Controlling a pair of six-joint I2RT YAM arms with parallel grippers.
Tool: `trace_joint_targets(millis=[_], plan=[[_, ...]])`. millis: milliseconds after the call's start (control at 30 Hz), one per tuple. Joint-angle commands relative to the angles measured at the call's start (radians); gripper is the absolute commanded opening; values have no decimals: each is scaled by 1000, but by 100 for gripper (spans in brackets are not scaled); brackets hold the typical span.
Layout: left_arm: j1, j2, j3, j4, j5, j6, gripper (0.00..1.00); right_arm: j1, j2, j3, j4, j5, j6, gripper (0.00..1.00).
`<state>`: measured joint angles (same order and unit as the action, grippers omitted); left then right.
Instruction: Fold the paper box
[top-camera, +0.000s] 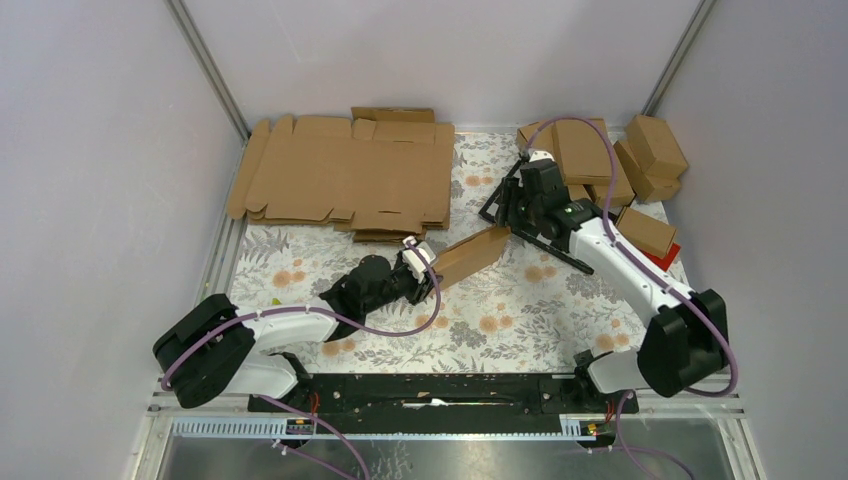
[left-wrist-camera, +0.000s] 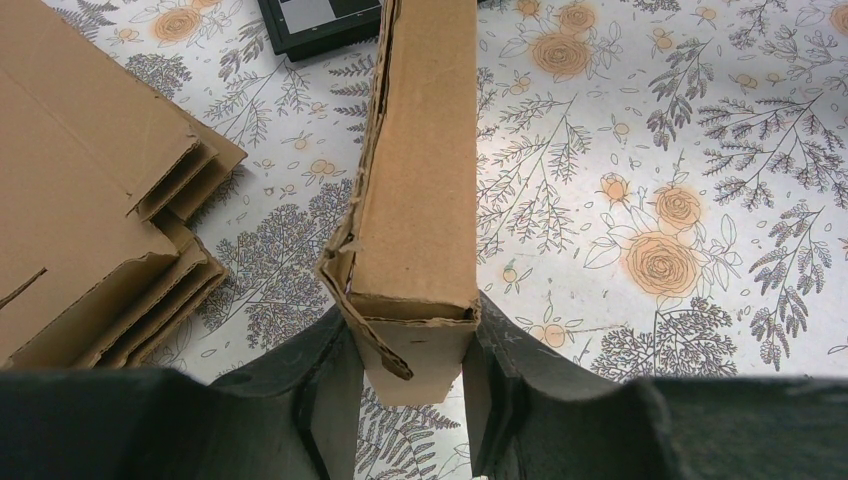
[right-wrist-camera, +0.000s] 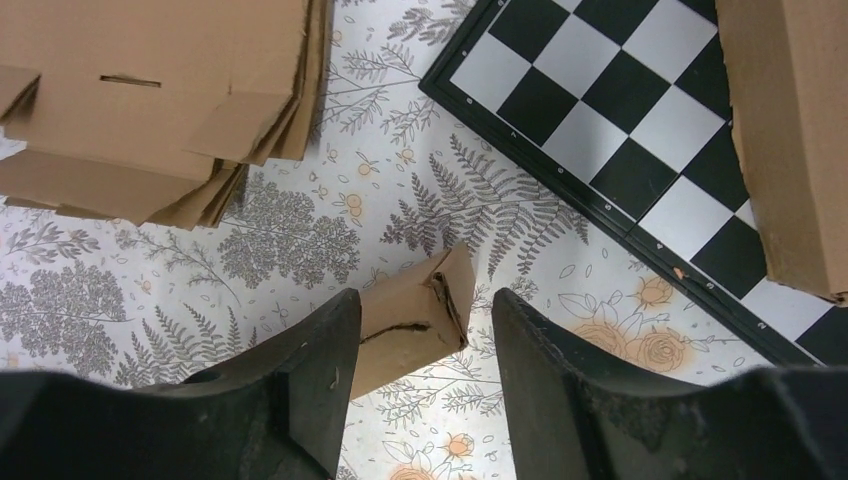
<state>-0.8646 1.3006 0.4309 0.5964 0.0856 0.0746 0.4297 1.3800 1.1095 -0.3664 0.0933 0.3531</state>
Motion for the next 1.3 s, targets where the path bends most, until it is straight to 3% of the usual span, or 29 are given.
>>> trace_joint_targets(millis=[0, 200, 267, 533, 700, 867, 1033, 1267], plan=[[-2, 10, 33, -18, -23, 2, 13, -8, 25, 12, 33, 40, 19, 54], [-1, 25, 44, -23, -7, -16, 13, -8, -36, -104, 63, 50, 28, 33], [0, 32, 49, -28, 3, -22, 13, -8, -68, -154, 90, 55, 36, 31], [15, 45, 59, -39, 27, -45, 13, -8, -155, -338, 216, 95, 75, 32], [35, 45, 57, -36, 52, -64, 13, -8, -205, -462, 335, 150, 102, 27], [53, 45, 54, -29, 76, -72, 13, -11, -218, -550, 427, 178, 153, 32], [56, 53, 58, -32, 87, -72, 13, -33, -197, -573, 434, 153, 211, 36], [58, 57, 58, -33, 91, -72, 13, -138, -193, -591, 458, -37, 279, 40]])
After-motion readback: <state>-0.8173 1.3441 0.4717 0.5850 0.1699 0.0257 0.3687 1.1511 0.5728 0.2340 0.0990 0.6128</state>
